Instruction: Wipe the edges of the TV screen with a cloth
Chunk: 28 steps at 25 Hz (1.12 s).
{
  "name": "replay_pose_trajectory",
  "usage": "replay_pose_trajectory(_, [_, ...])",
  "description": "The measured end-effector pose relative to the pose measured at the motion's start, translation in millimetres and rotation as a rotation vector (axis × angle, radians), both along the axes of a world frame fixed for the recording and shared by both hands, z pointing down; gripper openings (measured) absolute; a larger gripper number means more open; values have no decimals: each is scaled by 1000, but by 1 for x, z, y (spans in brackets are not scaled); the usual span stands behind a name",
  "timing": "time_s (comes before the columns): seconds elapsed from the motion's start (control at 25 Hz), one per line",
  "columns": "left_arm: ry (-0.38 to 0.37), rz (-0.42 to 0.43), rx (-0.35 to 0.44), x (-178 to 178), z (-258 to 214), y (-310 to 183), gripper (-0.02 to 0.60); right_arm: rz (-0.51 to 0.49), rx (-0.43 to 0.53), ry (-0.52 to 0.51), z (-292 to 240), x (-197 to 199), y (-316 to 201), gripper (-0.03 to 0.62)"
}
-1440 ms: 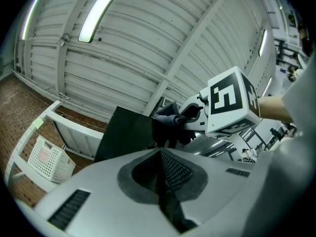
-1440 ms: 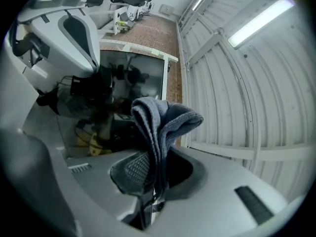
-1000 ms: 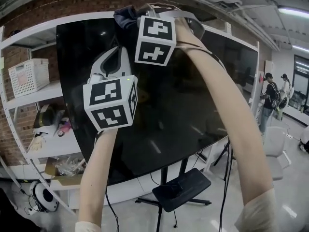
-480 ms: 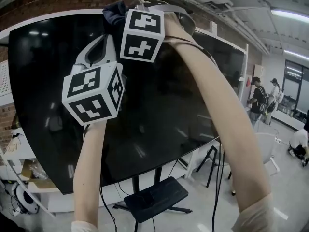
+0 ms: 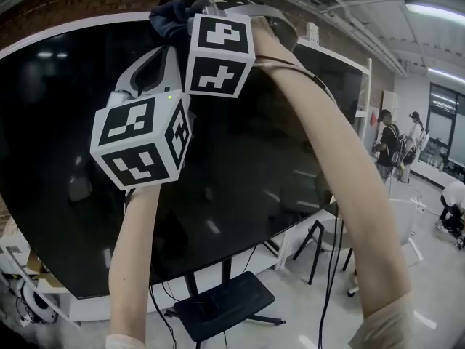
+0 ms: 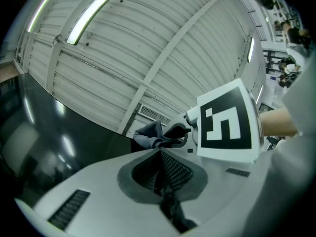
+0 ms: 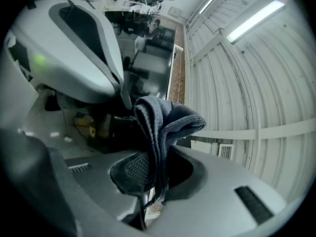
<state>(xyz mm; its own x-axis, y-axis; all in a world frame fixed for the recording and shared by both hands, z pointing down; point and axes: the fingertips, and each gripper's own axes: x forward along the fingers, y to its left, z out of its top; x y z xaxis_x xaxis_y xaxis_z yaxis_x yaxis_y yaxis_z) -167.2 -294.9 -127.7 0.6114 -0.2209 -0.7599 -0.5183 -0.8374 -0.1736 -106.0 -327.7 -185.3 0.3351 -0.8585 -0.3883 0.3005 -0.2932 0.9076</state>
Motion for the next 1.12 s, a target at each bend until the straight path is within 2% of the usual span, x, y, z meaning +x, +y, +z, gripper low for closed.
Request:
replay_pose_trajectory(0.32, [-40,-76,10,51,0,22,14,-56,6,11,-4,56,25,49])
replay_pose_trajectory(0.48, [-40,-99,7,97,-10,34,14,-39,-2,57,-12,105,36,49])
replay_pose_trajectory(0.8, [-18,-117,-36,191,-23,68,14,-75,-32,79,-17,193,62,49])
replay_pose_trajectory(0.96, [-1,-123,-71,226,-16,83,14,-109,-25,67,-17,229,79,49])
replay_pose_trajectory(1.12, [-46,-129,-92,269,-5,88,14,-106,0,75,-22,262,92,49])
